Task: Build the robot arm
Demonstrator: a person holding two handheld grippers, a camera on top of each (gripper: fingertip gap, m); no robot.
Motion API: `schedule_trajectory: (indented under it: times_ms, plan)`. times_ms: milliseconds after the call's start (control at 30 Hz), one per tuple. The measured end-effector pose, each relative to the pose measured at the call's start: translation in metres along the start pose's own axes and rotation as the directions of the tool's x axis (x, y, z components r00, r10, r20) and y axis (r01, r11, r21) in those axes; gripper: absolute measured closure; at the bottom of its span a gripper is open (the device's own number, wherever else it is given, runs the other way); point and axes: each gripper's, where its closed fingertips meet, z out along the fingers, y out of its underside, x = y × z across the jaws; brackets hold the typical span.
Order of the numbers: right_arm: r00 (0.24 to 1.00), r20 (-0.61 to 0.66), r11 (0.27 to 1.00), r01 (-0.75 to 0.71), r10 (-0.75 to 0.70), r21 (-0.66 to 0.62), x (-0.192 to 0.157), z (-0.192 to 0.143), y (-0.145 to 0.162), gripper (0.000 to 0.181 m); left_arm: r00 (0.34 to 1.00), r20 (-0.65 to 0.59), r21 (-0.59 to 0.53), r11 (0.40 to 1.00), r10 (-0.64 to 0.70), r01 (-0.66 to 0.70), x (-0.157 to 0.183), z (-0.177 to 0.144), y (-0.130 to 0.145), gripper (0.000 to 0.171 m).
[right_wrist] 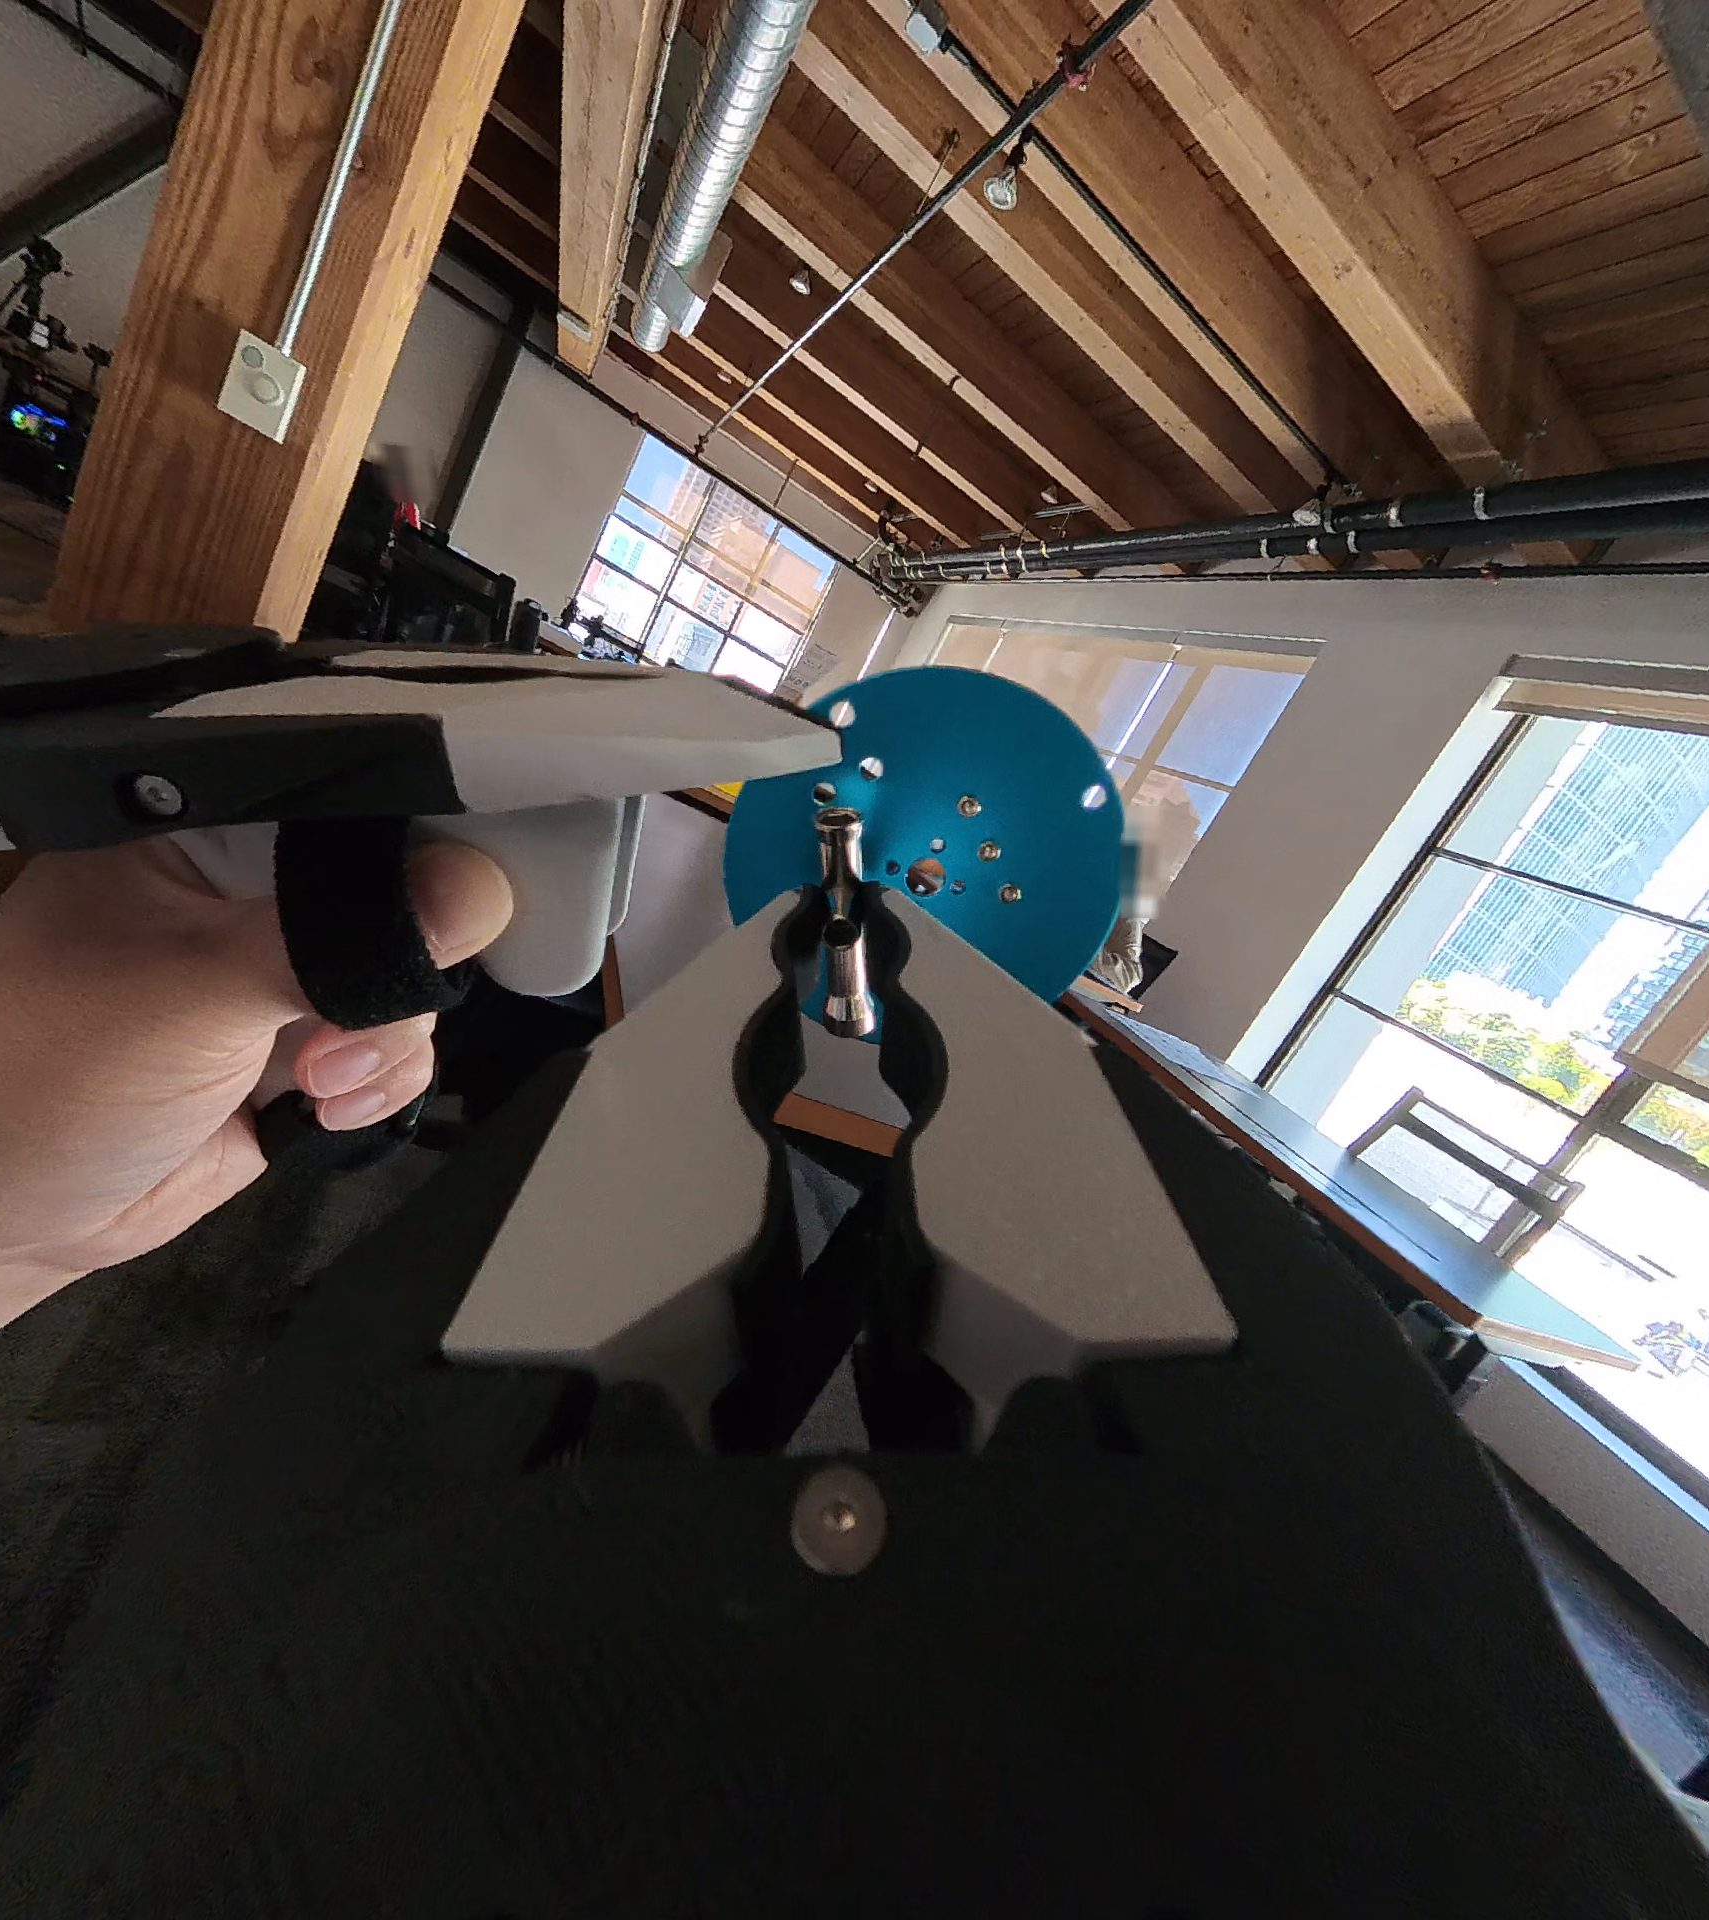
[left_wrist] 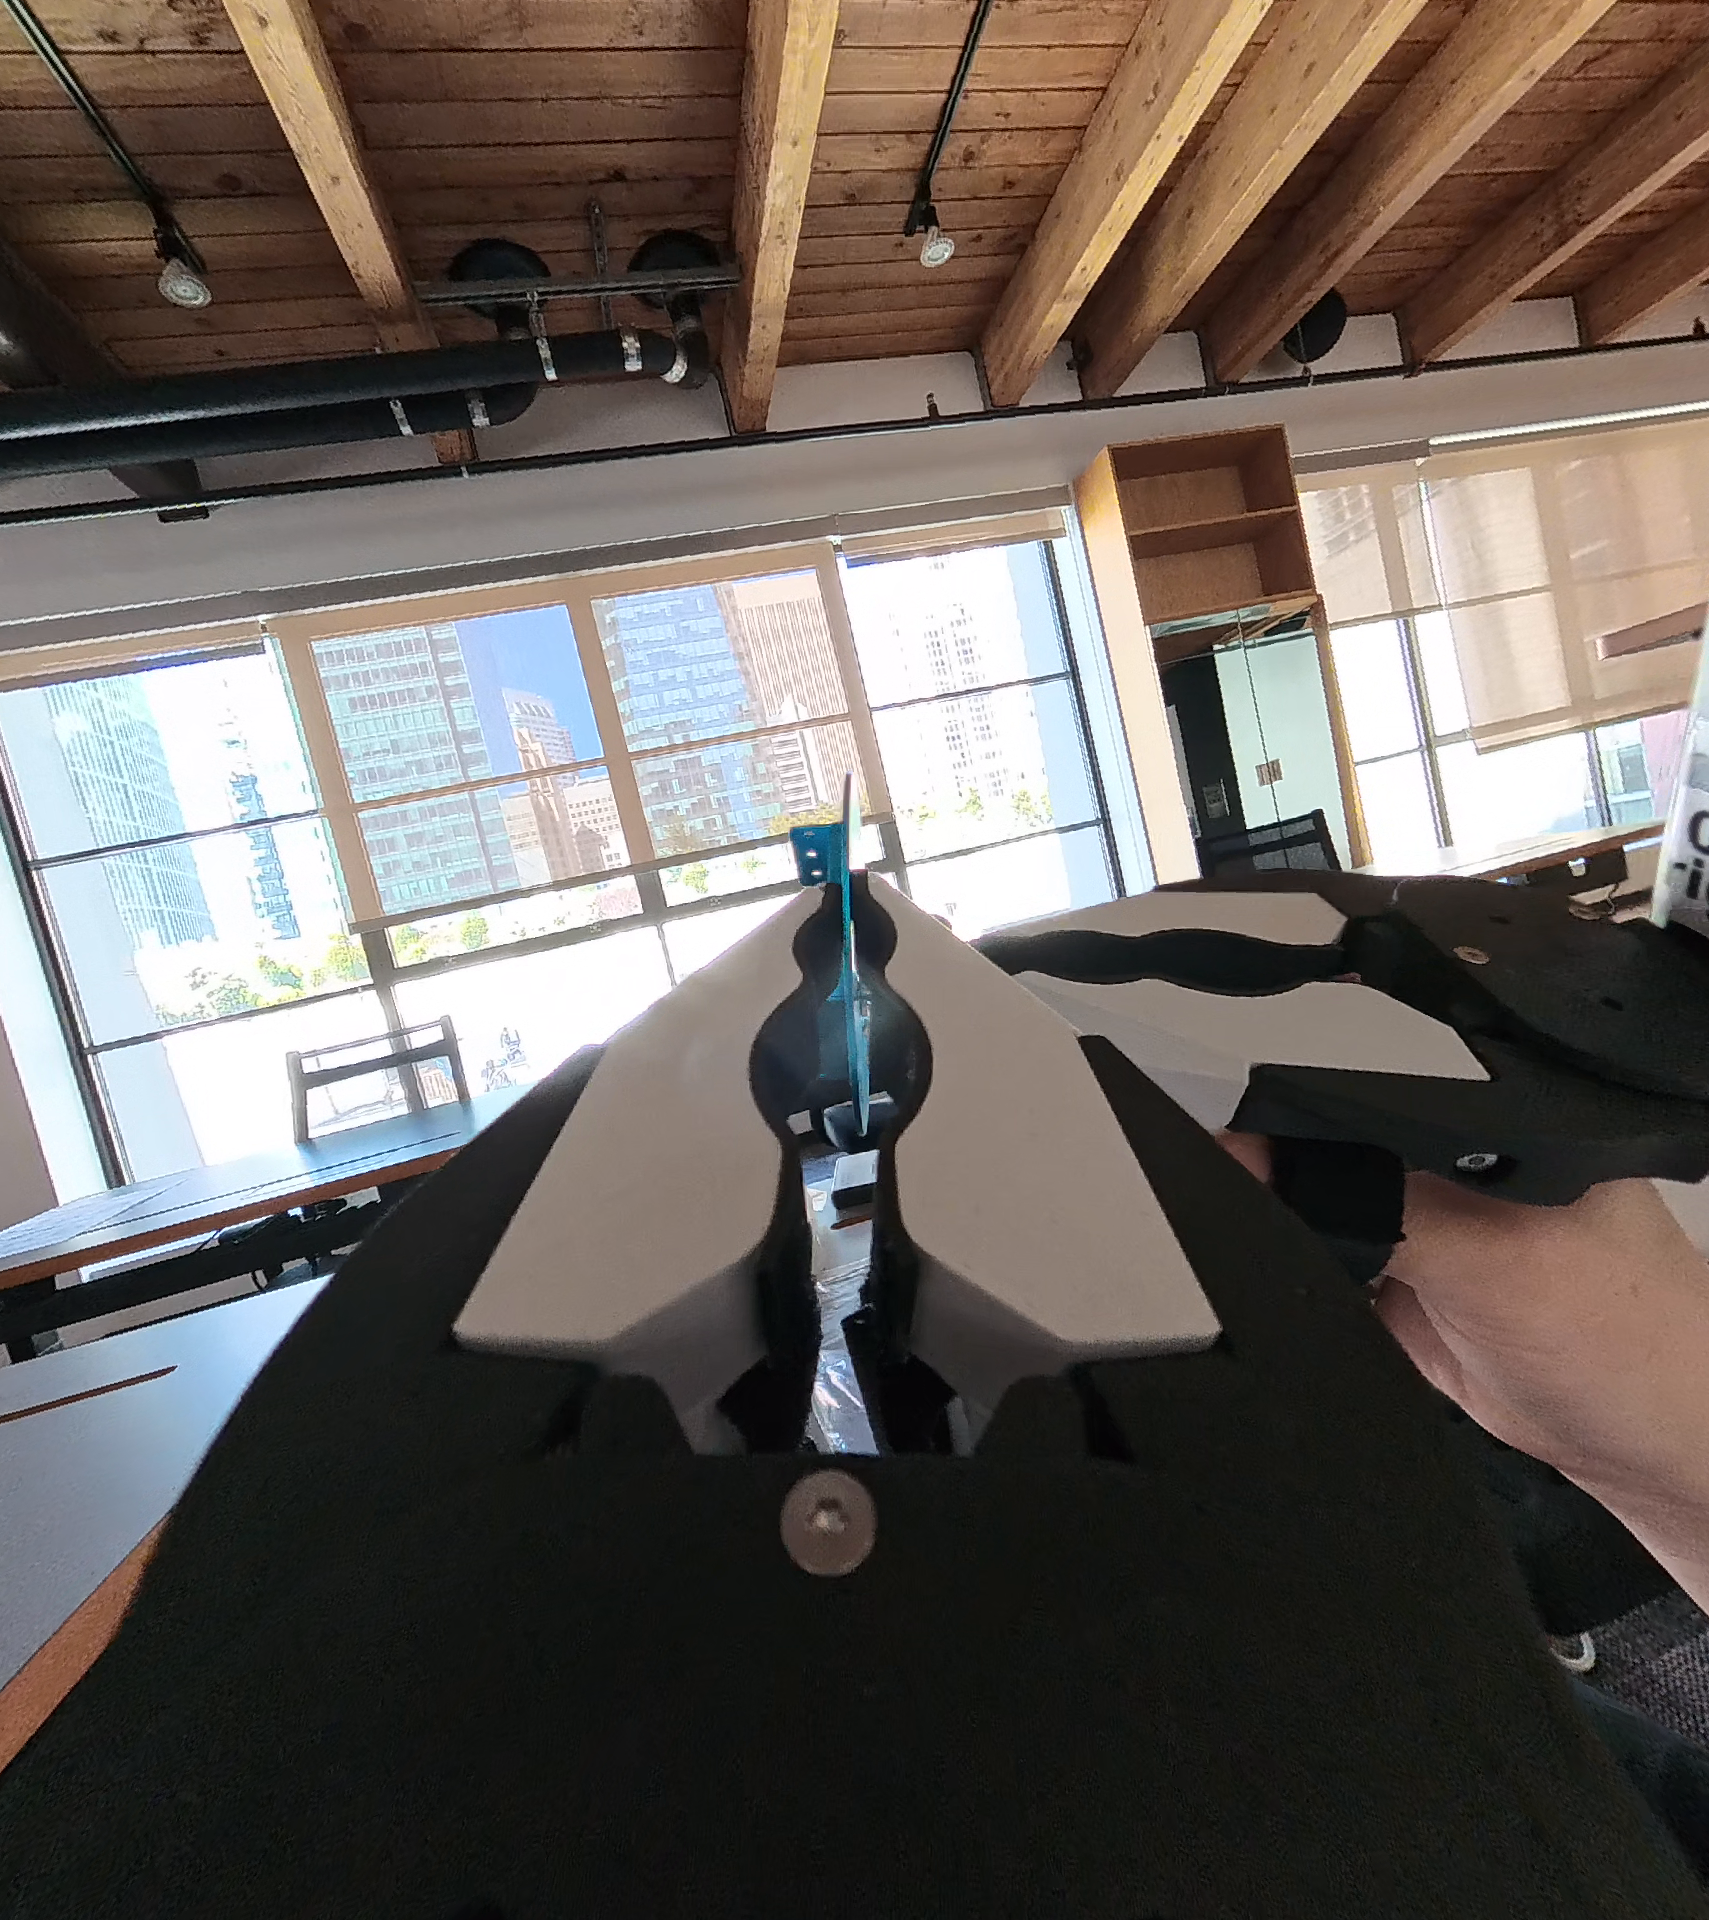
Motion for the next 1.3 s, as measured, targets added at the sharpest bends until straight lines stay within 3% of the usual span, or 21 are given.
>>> schedule_trajectory:
  times_ms: [200,267,333,433,533,633,733,800,900,1000,1067,1100,1133,1200,1233,1267,1300]
  plan:
    - [0.971,-0.085,0.974,0.221,-0.224,-0.048,0.001,-0.001,0.001,0.176,1.000,0.001,0.002,1.000,0.014,-0.014,0.003,0.001,0.001,0.171]
    - [0.990,-0.086,0.994,0.111,-0.113,-0.024,0.001,0.000,-0.001,0.176,1.000,0.007,0.029,0.999,0.013,-0.013,0.002,0.000,-0.001,0.171]
    - [0.994,-0.057,0.995,-0.091,0.093,0.032,0.000,0.001,-0.005,0.176,1.000,0.012,0.058,0.998,0.028,-0.028,0.001,-0.001,-0.005,0.171]
    - [0.916,0.038,0.909,-0.400,0.399,0.117,0.000,0.002,-0.010,0.176,0.998,0.009,0.096,0.993,0.065,-0.066,0.002,-0.001,-0.010,0.171]
    - [0.707,0.194,0.692,-0.707,0.680,0.149,0.000,0.004,-0.013,0.176,0.993,0.015,0.129,0.984,0.121,-0.122,0.002,-0.002,-0.015,0.171]
    - [0.346,0.391,0.333,-0.937,0.853,0.104,0.001,0.004,-0.017,0.176,0.985,0.020,0.160,0.972,0.171,-0.172,0.003,-0.003,-0.019,0.171]
    - [-0.044,0.540,-0.028,-0.999,0.841,-0.039,0.000,0.003,-0.020,0.176,0.966,0.029,0.171,0.951,0.255,-0.256,0.006,-0.004,-0.022,0.171]
    - [-0.202,0.571,-0.165,-0.979,0.796,-0.117,-0.001,0.003,-0.020,0.176,0.949,0.035,0.162,0.935,0.314,-0.315,0.008,-0.005,-0.022,0.171]
    - [-0.309,0.576,-0.251,-0.951,0.757,-0.180,-0.004,0.003,-0.020,0.176,0.932,0.046,0.151,0.920,0.360,-0.362,0.007,-0.007,-0.022,0.171]
    - [-0.245,0.556,-0.193,-0.969,0.794,-0.151,-0.005,0.004,-0.017,0.176,0.935,0.073,0.142,0.924,0.347,-0.354,0.000,-0.009,-0.025,0.171]
    - [-0.091,0.540,-0.055,-0.995,0.836,-0.082,-0.004,0.002,-0.017,0.176,0.943,0.073,0.139,0.932,0.326,-0.333,-0.004,-0.011,-0.028,0.171]
    - [0.068,0.526,0.088,-0.996,0.848,-0.012,-0.003,0.001,-0.020,0.176,0.948,0.065,0.145,0.937,0.311,-0.318,-0.004,-0.012,-0.030,0.171]
    - [0.277,0.480,0.285,-0.957,0.833,0.058,-0.003,0.000,-0.021,0.176,0.953,0.060,0.150,0.941,0.296,-0.302,-0.004,-0.013,-0.032,0.171]
    - [0.723,0.311,0.706,-0.683,0.617,0.187,-0.003,-0.002,-0.024,0.176,0.958,0.056,0.160,0.944,0.282,-0.287,-0.002,-0.015,-0.036,0.171]
    - [0.871,0.212,0.845,-0.484,0.443,0.226,-0.003,-0.005,-0.028,0.176,0.958,0.053,0.159,0.945,0.282,-0.287,0.000,-0.015,-0.037,0.171]
    - [0.954,0.102,0.927,-0.298,0.281,0.230,-0.001,-0.007,-0.031,0.176,0.958,0.048,0.158,0.945,0.284,-0.288,0.003,-0.015,-0.037,0.171]
    - [0.991,0.027,0.963,-0.134,0.132,0.232,-0.002,-0.010,-0.037,0.176,0.957,0.043,0.160,0.944,0.286,-0.289,0.006,-0.016,-0.037,0.171]
